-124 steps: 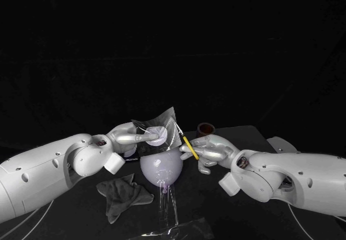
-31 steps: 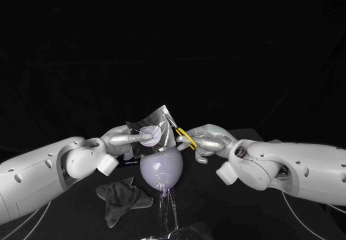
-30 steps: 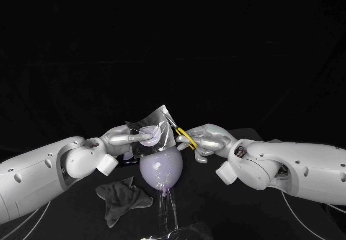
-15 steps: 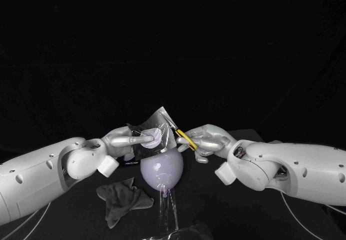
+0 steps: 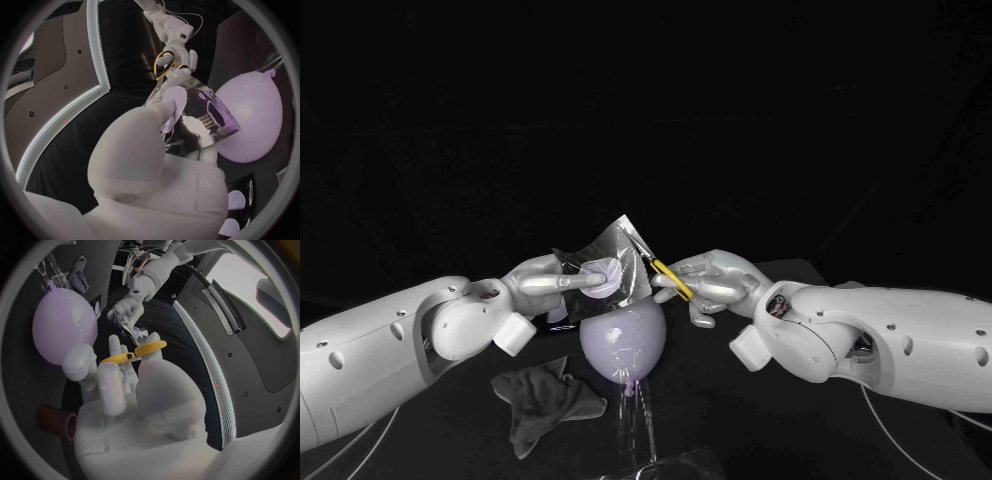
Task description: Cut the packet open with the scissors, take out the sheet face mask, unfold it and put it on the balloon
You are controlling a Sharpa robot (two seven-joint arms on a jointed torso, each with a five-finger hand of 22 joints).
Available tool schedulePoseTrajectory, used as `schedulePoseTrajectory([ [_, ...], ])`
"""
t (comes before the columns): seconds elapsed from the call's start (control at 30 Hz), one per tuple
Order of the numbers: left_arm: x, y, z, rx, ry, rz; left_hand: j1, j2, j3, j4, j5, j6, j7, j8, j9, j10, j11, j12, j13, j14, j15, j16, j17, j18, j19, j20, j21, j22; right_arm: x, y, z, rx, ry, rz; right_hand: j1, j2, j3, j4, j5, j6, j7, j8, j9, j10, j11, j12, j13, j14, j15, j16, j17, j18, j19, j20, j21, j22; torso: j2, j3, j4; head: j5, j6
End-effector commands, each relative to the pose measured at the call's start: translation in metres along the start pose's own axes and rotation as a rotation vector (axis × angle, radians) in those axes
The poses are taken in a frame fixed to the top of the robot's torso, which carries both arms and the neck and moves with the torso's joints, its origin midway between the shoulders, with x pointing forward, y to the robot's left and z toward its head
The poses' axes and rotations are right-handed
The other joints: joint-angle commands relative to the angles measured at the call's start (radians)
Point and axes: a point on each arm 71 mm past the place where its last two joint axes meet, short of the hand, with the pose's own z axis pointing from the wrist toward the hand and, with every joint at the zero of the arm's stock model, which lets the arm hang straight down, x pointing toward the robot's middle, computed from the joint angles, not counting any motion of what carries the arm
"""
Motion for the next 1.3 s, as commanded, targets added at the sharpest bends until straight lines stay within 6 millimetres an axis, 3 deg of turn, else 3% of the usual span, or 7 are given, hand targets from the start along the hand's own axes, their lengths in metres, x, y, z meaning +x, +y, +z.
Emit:
schedulePoseTrajectory([
  [0.03,0.0044,0.0018,0.0013,-0.015,0.033,0.009,-0.001,0.009,0.001,-0.006,0.005,0.000,0.005,0.005,0.095,0.005,0.001,0.005,0.001,0.006,0.001,0.007,0.001,0.015,0.004,0.000,0.006,-0.001,0.0008,0.0038,0.0011,-0.022,0.005,-0.001,-0.016,-0.005,-0.028,-0.008,-0.002,-0.018,0.007,-0.013,-0.006,-0.016,0.003,-0.009,-0.002,0.024,0.010,-0.005,-0.003,0.002,-0.004,0.007,-0.007,-0.005,0.000,-0.0001,-0.0002,-0.001,0.000],
  [0.17,0.0049,0.0019,0.0016,-0.017,0.035,0.013,-0.002,0.008,0.001,-0.007,0.005,0.000,0.004,0.005,0.097,0.006,0.001,0.005,0.001,0.007,0.001,0.007,0.001,0.015,0.004,0.000,0.007,-0.001,0.0016,0.0033,0.0017,-0.016,0.007,-0.007,-0.012,-0.005,-0.027,-0.013,-0.002,-0.021,0.009,-0.015,-0.007,-0.012,0.004,-0.007,0.000,0.025,0.012,-0.004,-0.001,0.002,-0.003,0.008,-0.004,-0.003,0.000,-0.0004,0.0002,-0.002,0.000],
  [0.37,0.0068,0.0024,0.0021,-0.024,0.043,0.030,-0.002,0.008,0.001,-0.007,0.005,0.000,0.004,0.005,0.097,0.006,0.001,0.005,0.001,0.007,0.001,0.007,0.001,0.015,0.004,0.000,0.007,-0.001,0.0028,0.0021,0.0031,0.005,0.002,-0.013,0.066,0.017,0.002,-0.077,0.009,0.000,-0.002,-0.008,-0.008,0.035,-0.007,0.013,0.009,0.030,0.004,0.002,0.010,0.000,0.010,0.007,0.018,0.007,0.000,-0.0008,0.0012,-0.004,-0.001],
  [0.67,0.0106,0.0033,0.0034,-0.039,0.054,0.063,-0.002,0.008,0.001,-0.008,0.005,0.000,0.004,0.005,0.097,0.006,0.000,0.005,0.001,0.007,0.000,0.007,0.002,0.015,0.005,-0.001,0.007,-0.001,0.0051,0.0009,0.0058,0.030,-0.016,-0.011,0.107,0.035,0.010,-0.131,0.008,0.023,-0.017,0.002,-0.011,0.085,-0.024,0.025,0.016,0.035,-0.010,0.007,0.019,-0.005,0.025,-0.005,0.046,0.020,0.000,-0.0006,0.0008,-0.005,-0.005],
  [1.13,0.0114,0.0046,0.0033,-0.058,0.058,0.090,-0.003,0.008,0.001,-0.009,0.005,0.000,0.004,0.005,0.098,0.007,0.000,0.005,0.001,0.007,0.000,0.007,0.002,0.015,0.005,-0.001,0.007,-0.001,0.0030,-0.0003,0.0065,0.042,-0.040,0.012,0.058,0.030,-0.025,-0.133,-0.001,0.012,-0.013,-0.001,-0.016,0.085,-0.020,0.010,0.015,0.036,-0.008,0.008,0.022,-0.006,0.025,-0.008,0.048,0.021,0.000,0.0001,0.0000,-0.005,-0.004],
  [1.3,0.0115,0.0048,0.0036,-0.061,0.057,0.095,-0.003,0.008,0.001,-0.009,0.005,0.000,0.004,0.005,0.098,0.007,0.000,0.005,0.001,0.007,0.000,0.007,0.002,0.015,0.005,-0.001,0.007,-0.001,0.0035,-0.0008,0.0066,0.049,-0.036,0.011,0.101,0.059,-0.010,-0.170,0.000,0.013,-0.024,0.002,-0.016,0.128,-0.034,0.023,0.022,0.035,-0.018,0.006,0.017,-0.006,0.027,-0.012,0.052,0.023,-0.001,0.0000,-0.0004,-0.005,-0.003],
])
